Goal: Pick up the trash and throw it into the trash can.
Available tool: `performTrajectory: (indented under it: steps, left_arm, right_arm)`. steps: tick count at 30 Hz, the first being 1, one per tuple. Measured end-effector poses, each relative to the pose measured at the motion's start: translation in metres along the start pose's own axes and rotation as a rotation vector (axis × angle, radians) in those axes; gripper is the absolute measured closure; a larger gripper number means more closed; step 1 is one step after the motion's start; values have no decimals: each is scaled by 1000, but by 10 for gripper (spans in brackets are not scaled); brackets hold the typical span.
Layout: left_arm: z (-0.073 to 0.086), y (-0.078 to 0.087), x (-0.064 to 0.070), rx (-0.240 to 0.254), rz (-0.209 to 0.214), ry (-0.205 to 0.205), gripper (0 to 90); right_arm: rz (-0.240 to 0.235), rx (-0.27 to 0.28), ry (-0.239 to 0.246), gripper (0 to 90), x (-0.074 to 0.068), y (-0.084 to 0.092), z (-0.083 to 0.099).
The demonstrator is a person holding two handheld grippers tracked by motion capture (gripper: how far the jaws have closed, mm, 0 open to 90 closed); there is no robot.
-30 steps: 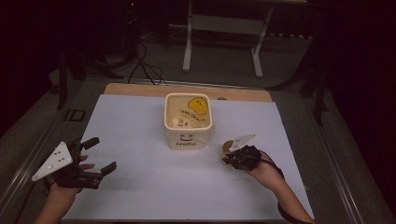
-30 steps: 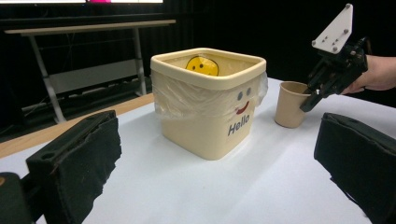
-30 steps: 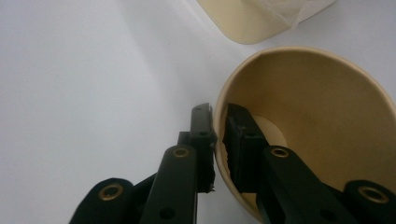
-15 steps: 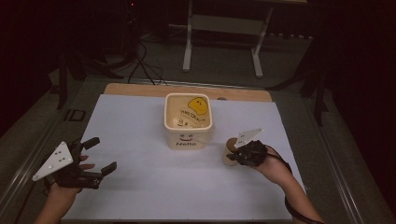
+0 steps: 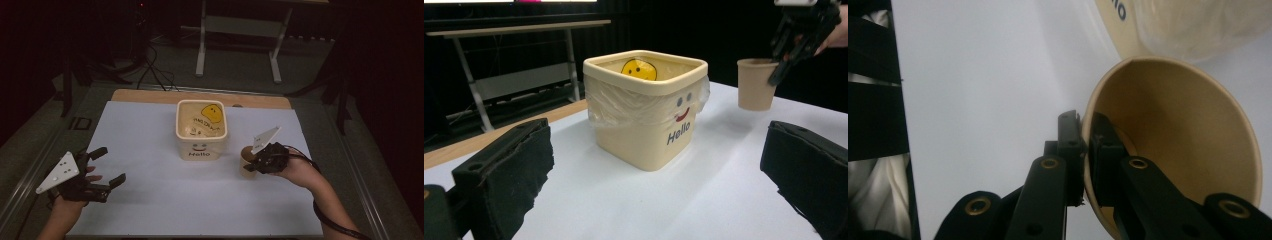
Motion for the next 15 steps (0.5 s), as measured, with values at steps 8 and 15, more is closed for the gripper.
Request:
performTrajectory:
  steps: [8, 15]
  left_arm:
    - [0, 0, 0, -1, 0, 0, 14]
    - [0, -1, 0, -3, 3, -2, 14]
  right_arm:
    - [-24, -3, 65, 862, -3, 26, -28]
    - [-20, -16, 111, 862, -4, 43, -46]
Point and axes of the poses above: each handheld gripper's, and its own axes: y roughly backward along the jaws, z roughly out of its underside, x roughly to its right, the point moved 2 cm from there along -y, roughly forward along the jaws, and after that the axes turned 1 degree about -y, right-handed, at the moved point
